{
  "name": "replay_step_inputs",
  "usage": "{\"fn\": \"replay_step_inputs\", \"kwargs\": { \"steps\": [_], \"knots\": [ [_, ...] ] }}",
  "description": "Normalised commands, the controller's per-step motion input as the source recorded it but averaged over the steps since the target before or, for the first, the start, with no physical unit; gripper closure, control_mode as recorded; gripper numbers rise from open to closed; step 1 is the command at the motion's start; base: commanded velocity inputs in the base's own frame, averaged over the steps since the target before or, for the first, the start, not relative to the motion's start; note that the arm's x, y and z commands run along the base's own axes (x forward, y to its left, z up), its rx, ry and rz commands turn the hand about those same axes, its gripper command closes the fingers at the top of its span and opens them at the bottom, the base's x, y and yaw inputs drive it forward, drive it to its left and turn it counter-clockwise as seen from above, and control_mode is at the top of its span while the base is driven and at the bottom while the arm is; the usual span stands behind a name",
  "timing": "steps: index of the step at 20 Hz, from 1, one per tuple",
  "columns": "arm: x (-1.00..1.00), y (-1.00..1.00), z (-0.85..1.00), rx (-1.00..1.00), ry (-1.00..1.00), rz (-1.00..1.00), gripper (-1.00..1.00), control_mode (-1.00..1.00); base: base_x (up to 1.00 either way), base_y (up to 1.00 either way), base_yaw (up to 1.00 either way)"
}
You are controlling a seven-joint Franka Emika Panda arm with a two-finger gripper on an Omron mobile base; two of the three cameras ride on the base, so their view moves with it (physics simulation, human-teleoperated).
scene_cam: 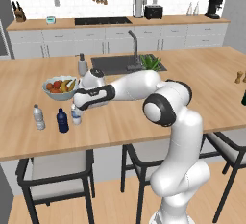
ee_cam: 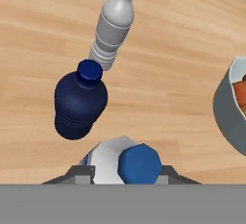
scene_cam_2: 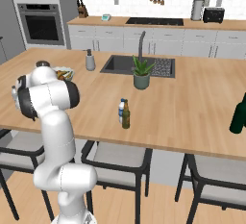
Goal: Move the plastic bottles in the middle to the plastics group, and the glass bottles in the middle to the glass group.
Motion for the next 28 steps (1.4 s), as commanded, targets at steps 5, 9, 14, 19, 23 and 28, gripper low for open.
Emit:
{"fn": "replay_step_inputs", "kwargs": {
  "steps": [5,9,14,19,23,28],
  "knots": [
    [0.0,0.0,-0.09,0.0,0.0,0.1,1.0,-1.0,0.0,0.0,0.0],
    [0.0,0.0,-0.4,-0.01,0.0,0.09,1.0,-1.0,0.0,0.0,0.0],
    [0.0,0.0,-0.15,-0.02,-0.02,0.07,1.0,-1.0,0.0,0.0,0.0],
    [0.0,0.0,0.0,-0.01,-0.02,0.04,1.0,-1.0,0.0,0.0,0.0],
    [0.0,0.0,0.0,0.0,0.0,0.0,-1.0,-1.0,0.0,0.0,0.0],
    [0.0,0.0,0.01,0.0,0.0,0.0,-1.0,-1.0,0.0,0.0,0.0]
  ]
}}
